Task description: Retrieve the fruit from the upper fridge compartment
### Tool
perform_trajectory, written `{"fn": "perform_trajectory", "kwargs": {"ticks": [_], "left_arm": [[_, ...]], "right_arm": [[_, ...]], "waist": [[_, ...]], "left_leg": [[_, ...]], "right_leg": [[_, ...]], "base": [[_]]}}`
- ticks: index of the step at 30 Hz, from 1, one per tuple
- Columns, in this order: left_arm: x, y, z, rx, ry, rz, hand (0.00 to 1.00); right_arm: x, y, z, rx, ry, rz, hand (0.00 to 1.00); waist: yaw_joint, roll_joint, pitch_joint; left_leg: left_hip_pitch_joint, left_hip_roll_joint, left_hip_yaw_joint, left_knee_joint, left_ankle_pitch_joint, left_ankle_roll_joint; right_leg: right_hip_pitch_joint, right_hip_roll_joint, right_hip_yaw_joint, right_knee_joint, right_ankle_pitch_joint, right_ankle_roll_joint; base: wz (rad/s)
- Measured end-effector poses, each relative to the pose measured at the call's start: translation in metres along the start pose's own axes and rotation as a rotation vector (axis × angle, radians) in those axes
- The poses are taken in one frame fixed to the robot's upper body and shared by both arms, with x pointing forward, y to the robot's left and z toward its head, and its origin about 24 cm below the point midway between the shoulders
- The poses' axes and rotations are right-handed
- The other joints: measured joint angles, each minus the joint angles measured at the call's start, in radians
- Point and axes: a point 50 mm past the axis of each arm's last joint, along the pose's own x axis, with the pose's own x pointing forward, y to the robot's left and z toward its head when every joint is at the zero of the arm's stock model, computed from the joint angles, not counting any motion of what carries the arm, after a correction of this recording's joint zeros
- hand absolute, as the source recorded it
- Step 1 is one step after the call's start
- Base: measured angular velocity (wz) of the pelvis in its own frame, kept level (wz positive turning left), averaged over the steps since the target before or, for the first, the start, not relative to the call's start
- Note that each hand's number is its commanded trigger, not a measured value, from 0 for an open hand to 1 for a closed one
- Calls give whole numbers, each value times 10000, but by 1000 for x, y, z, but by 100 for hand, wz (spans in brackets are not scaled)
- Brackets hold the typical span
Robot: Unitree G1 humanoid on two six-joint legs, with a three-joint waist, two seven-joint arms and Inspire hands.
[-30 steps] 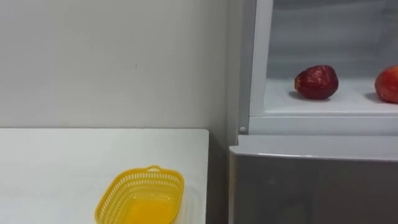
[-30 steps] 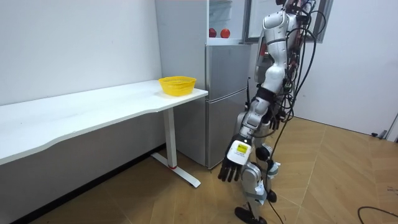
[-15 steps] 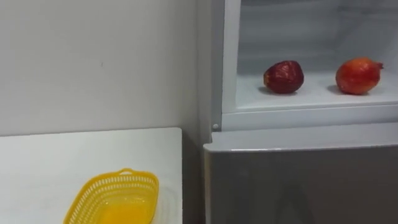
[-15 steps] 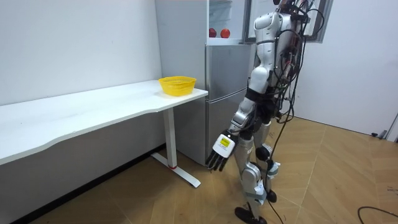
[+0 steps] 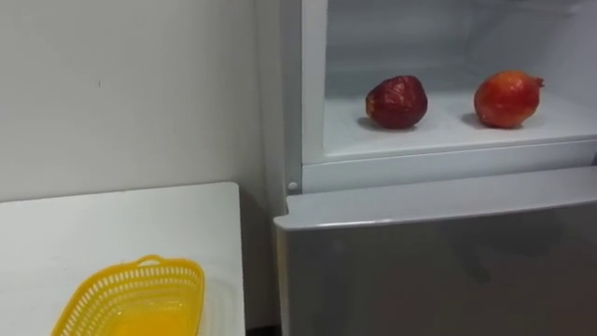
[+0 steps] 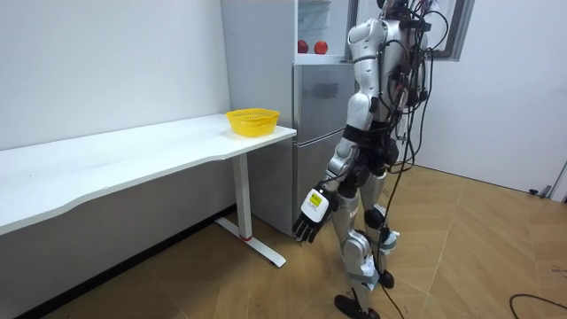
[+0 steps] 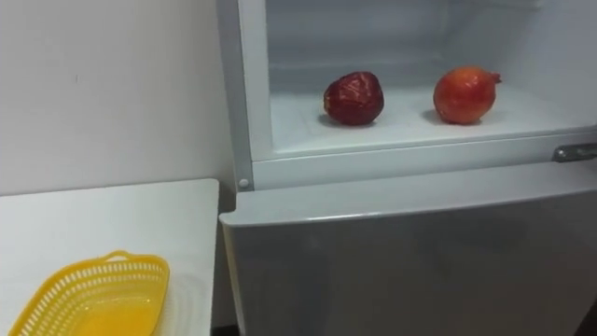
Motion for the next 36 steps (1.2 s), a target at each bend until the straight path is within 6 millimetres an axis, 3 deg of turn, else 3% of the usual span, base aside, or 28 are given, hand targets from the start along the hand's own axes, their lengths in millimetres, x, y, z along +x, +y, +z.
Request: {"fn": "perform_trajectory", "kwargs": {"ticks": [4,10,17,21,30,36], "left_arm": [[-1,-2,-6,750,116,-528,0],[0,-9,-7,1174,328,-1060,0],[3,-10,3,1640,130,-1423,0],[3,-9,3,1683,144,-1471,0],[4,-7,5,2292,160,-1583,0],[6,-8,11,2991,57,-1689,0]], "right_arm": [[1,6,35,260,-2045,-141,0],[-4,14,69,532,-4111,-107,0],[-10,32,87,654,-5167,888,0],[-5,41,102,920,-5824,1339,0],[4,52,136,1898,-7007,1695,0],[11,54,142,2421,-6859,2200,0]], "waist": [[95,-7,-6],[227,-99,32],[557,-237,-31],[695,-312,-50],[780,-395,-18],[806,-492,78]], "left_leg": [[-98,29,70,4,0,0],[-152,48,69,5,0,-1],[-137,48,63,18,0,0],[-122,50,55,16,1,0],[-158,58,-186,26,2,0],[-163,58,-353,43,2,-1]], "right_leg": [[-62,53,110,27,33,-52],[-91,52,17,15,68,-57],[-110,44,-13,-1,113,-46],[-61,45,-23,15,171,-44],[101,31,-247,-114,185,-53],[233,12,-423,-197,198,-55]], "base": [[-11],[6],[1],[0],[7],[8]]}}
